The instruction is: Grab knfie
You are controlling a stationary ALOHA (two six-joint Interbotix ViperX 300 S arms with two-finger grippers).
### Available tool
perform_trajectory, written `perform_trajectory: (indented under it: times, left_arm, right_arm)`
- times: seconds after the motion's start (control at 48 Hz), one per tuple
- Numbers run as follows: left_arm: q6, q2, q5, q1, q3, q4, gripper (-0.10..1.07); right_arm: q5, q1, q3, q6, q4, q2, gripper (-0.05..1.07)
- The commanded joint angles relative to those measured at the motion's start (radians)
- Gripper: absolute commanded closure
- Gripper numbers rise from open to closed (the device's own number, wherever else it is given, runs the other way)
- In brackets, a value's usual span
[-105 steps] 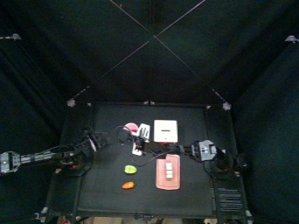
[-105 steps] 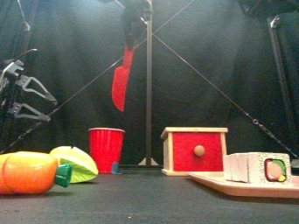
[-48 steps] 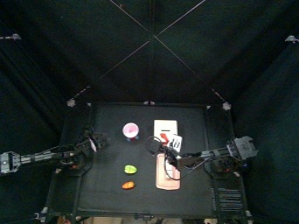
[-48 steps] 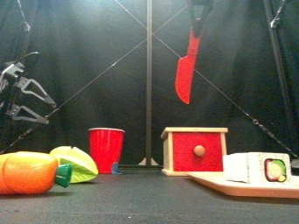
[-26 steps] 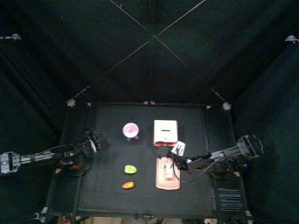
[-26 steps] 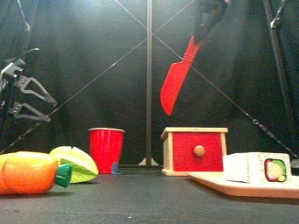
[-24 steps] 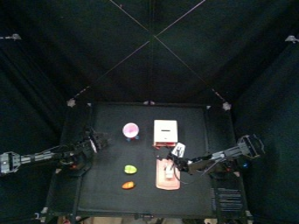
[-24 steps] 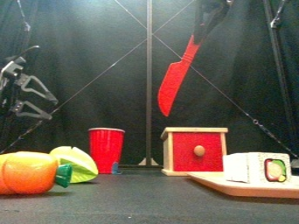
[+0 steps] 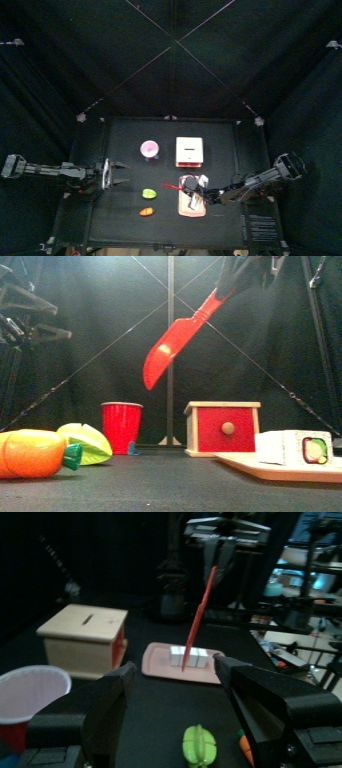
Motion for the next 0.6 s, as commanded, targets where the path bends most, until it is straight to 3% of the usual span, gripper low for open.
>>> perform_trajectory:
  times: [0.0, 0.146, 0.417, 0.583]
  left_arm:
    - [0.002, 0.031, -0.041, -0.032, -0.035, 0.041, 0.00]
    - [0.003, 0.117, -0.054, -0.067, -0.077, 0.103, 0.00]
    - [0.008, 0.310, -0.058, -0.112, -0.190, 0.216, 0.00]
    - [0.011, 0.374, -0.058, -0.117, -0.242, 0.235, 0.00]
  right_arm:
    - [-0.117, -0.006, 0.032, 0.074, -0.002, -0.049, 0.82]
    - [-0.259, -0.031, 0.117, 0.187, 0.012, -0.077, 0.82]
    - [-0.558, -0.143, 0.256, 0.351, 0.038, -0.147, 0.82]
    - [-0.732, -0.215, 0.314, 0.420, 0.040, -0.173, 0.82]
